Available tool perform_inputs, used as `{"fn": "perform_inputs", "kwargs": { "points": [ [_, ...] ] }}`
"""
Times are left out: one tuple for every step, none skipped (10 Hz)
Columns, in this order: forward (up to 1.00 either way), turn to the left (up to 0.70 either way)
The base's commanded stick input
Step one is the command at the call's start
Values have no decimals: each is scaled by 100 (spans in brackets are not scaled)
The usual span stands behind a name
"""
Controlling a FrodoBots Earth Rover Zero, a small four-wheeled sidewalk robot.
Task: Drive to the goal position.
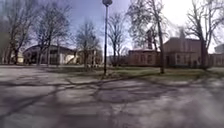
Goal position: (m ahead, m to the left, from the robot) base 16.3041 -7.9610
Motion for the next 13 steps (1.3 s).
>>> {"fn": "perform_inputs", "kwargs": {
  "points": [
    [85,34],
    [85,34],
    [85,34],
    [85,34],
    [85,34],
    [85,34],
    [85,34],
    [85,34],
    [85,34],
    [85,34],
    [85,34],
    [85,34],
    [85,34]
  ]
}}
